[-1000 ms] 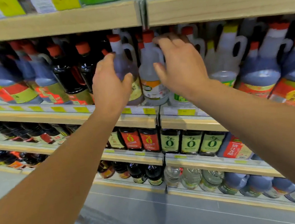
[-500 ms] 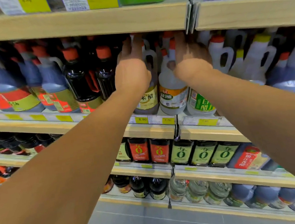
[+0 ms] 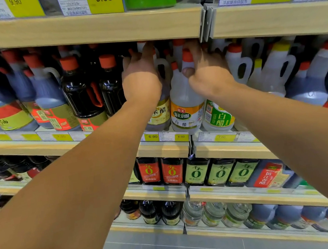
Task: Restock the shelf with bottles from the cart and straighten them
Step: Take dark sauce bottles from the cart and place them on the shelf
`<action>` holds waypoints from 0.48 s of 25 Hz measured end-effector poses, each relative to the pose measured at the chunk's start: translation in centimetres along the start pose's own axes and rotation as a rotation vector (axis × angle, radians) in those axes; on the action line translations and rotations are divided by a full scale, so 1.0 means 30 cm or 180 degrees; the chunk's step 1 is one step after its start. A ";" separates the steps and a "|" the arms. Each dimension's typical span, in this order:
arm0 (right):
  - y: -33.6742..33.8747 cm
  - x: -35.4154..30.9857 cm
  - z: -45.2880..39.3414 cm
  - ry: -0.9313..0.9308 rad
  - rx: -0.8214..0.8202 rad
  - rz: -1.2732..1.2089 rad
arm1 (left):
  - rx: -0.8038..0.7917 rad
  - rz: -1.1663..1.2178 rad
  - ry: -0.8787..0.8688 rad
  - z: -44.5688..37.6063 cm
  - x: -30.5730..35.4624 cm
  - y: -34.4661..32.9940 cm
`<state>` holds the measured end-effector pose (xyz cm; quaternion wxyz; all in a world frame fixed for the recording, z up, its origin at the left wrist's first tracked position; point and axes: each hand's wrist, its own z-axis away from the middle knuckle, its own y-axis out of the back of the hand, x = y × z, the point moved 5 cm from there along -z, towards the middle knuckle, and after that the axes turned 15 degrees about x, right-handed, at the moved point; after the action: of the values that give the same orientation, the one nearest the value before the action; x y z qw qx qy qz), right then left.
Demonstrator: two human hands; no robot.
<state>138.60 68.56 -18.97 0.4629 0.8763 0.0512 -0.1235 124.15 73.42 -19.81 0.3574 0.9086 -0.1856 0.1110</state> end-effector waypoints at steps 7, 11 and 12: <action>-0.017 0.001 0.018 -0.0269 -0.0421 -0.0048 | -0.0004 -0.0009 0.0073 -0.038 -0.001 0.059; -0.020 -0.005 0.025 -0.0341 -0.0482 -0.0059 | -0.0134 -0.0091 0.0122 -0.040 -0.004 0.064; -0.019 -0.006 0.024 -0.0339 -0.0491 -0.0061 | -0.0117 -0.0066 0.0129 -0.042 -0.006 0.065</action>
<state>138.19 68.29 -19.77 0.5298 0.8297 0.0443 -0.1700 123.08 73.01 -17.78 0.3789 0.9013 -0.1709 0.1222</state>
